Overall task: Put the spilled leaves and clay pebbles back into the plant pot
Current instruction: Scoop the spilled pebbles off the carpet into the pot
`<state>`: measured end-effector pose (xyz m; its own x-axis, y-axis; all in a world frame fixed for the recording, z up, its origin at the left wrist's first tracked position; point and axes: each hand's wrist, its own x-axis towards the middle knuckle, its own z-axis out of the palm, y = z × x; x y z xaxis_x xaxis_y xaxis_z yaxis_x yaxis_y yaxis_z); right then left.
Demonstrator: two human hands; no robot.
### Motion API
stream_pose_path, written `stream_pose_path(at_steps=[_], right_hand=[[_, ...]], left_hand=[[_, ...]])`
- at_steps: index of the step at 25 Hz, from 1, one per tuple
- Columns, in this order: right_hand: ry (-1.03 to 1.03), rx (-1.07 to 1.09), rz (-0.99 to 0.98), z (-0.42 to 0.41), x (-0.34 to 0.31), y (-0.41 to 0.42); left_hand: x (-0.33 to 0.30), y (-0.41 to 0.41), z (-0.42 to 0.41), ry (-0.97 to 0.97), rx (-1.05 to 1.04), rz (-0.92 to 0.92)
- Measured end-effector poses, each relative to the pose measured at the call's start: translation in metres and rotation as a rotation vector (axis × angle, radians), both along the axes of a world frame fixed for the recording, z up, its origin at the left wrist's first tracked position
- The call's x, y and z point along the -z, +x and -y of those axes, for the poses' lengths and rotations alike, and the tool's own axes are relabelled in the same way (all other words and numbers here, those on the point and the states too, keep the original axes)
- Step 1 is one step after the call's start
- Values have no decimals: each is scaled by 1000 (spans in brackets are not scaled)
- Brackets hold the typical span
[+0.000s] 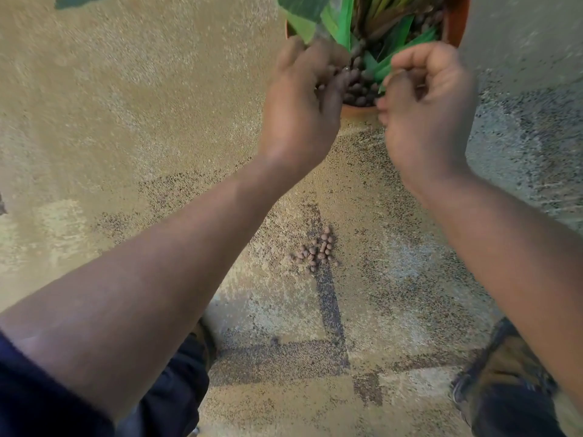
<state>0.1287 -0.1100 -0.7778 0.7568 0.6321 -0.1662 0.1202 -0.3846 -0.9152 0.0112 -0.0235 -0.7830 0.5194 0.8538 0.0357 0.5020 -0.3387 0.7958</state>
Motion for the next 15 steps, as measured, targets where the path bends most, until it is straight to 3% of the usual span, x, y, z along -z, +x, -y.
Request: stream_pose_path(at_steps=[2, 4, 7, 10, 15], right_hand=[[35, -105, 37, 18, 2, -15], [-54, -236, 26, 40, 11, -30], [-423, -528, -11, 74, 41, -48], [-767, -826, -63, 97, 65, -63], [-796, -987, 57, 104, 84, -79]], left_hand=[[6, -22, 20, 10, -2, -7], [20, -44, 38, -65, 38, -163], [47, -81, 68, -319, 214, -555], [66, -117, 100, -406, 386, -761], [76, -138, 130, -421, 507, -906]])
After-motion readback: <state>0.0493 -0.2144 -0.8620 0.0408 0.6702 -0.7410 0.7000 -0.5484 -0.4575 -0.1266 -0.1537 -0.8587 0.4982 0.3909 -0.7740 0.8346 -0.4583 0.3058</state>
